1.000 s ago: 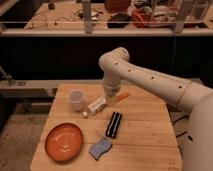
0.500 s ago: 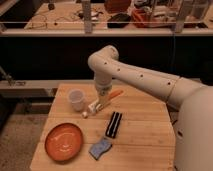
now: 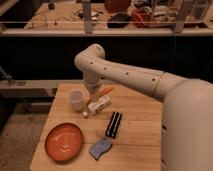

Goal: Place the pepper in the ceramic cup

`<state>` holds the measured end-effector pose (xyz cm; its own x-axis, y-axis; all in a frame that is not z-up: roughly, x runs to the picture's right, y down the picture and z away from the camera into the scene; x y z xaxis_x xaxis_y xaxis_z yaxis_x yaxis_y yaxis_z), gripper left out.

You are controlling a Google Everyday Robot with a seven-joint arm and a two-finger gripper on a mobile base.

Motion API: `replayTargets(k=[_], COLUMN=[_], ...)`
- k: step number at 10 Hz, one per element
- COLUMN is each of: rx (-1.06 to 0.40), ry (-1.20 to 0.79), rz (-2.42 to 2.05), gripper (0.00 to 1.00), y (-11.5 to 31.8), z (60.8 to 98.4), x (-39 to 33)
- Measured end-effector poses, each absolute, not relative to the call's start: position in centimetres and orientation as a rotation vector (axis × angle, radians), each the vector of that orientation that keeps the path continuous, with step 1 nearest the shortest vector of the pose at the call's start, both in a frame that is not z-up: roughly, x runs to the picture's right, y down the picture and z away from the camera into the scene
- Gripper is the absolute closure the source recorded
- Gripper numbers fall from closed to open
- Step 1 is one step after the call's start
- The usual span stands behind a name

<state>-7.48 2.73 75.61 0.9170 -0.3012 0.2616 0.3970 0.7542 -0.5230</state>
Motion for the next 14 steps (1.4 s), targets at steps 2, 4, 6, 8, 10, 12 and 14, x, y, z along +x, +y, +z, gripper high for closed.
replayTargets(k=[2,4,6,8,10,12,14], rx=[-0.604,-0.596,-0.581,-0.568,-0.555,-0.546,-0.538], ry=[-0.172,-0.227,-0.335,-0.393,-0.484,-0.57,-0.635], rz=[-0.385,-0.323,-0.243,-0.216,-0.183,-0.159,-0.127], gripper=[0.9,0.9,0.99,1.0,1.0,1.0,1.0], y=[2.7,2.1,1.0,0.3,-0.7,-1.6,-2.6], z=[75.6,76.0,76.7,76.9,77.1,77.3,76.9], x=[-9.5,-9.2,-7.3,-6.1,-6.9,-9.1,-10.9])
